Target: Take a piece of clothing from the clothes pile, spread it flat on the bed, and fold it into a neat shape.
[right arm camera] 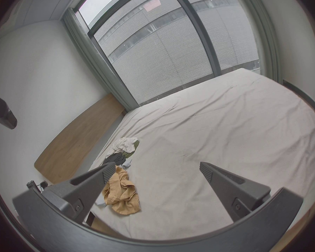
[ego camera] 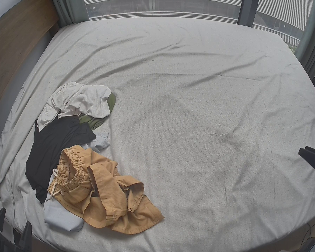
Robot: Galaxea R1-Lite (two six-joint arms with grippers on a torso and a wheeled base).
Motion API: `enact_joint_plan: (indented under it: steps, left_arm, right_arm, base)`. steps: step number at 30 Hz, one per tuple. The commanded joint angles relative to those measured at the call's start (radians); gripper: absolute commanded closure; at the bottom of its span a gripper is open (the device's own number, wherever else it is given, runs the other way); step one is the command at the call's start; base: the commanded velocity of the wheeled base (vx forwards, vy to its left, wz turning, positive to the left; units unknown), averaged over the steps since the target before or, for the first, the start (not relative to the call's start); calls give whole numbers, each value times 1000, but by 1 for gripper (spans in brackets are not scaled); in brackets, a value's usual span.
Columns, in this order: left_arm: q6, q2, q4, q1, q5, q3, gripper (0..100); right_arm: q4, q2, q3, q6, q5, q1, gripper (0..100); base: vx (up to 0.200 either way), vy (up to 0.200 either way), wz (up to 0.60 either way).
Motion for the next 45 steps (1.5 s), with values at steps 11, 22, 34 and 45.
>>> enact_joint_plan:
  steps: [11, 22, 34, 45]
  left_arm:
    - [-5, -17, 0, -1, -1, 18, 0]
    - [-5, -17, -2, -1, -1, 18, 0]
    - [-8, -17, 0, -1, -1, 18, 0]
    - [-11, -17, -2, -1, -1, 18, 0]
  right_arm:
    - [-248, 473, -23, 94, 11, 217, 0]
    - [-481, 789, -26, 97, 5, 304, 0]
    - [-612, 987, -52, 88, 4, 378, 0]
    - [-609, 1076, -105, 83, 14, 424, 0]
  base:
    - [0, 0, 0]
    - [0, 0, 0]
    - [0, 0, 0]
    - [0, 0, 0]
